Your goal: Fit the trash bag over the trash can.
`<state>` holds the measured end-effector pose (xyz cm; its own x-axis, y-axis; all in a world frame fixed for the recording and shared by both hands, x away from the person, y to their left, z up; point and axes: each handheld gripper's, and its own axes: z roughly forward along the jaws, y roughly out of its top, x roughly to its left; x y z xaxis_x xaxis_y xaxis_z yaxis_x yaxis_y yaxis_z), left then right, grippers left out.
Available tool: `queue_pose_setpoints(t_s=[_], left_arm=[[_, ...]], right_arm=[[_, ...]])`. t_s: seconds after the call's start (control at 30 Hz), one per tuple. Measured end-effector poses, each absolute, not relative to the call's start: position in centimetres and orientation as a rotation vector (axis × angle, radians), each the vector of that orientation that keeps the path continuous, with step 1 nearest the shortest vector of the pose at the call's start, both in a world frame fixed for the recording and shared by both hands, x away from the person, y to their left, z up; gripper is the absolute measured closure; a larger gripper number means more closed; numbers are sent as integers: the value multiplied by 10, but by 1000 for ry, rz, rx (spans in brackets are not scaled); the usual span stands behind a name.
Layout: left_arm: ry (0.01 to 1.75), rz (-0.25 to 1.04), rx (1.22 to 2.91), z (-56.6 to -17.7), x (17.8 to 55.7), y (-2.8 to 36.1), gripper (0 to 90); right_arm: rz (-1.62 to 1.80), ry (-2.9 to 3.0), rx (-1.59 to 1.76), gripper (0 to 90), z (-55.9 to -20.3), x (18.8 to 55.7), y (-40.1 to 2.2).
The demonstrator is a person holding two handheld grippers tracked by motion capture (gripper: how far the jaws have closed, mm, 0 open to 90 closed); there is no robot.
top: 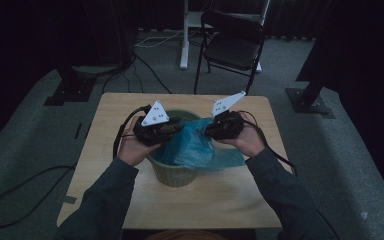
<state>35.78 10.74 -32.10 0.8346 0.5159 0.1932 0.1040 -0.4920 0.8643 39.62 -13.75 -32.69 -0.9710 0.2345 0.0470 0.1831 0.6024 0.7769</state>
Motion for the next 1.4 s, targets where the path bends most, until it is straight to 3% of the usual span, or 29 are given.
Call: queue_pose_setpoints(t_s=[0.13,0.27,0.33,0.63,0.77,0.9,1.4], left_arm=[[471,532,2097,-322,366,97,629],[443,552,2123,-325,362,93,845],[443,563,2118,-326,359,96,890],[494,573,2072,-329,355,117,895],[505,575,2065,-331,354,120,894],[499,579,2065,-330,354,121,894],[478,573,2036,-327,351,118,895]], right_arm=[[1328,2765,347,900,-327,395,-137],[1306,2756,347,900,-327,394,-138],[1284,2754,349,900,-326,393,-141],[1257,2737,345,898,-323,388,-147],[1278,2691,369,693,-322,389,-148],[1293,2644,395,630,-319,390,-151],[1173,2603,374,570,-321,401,-134]])
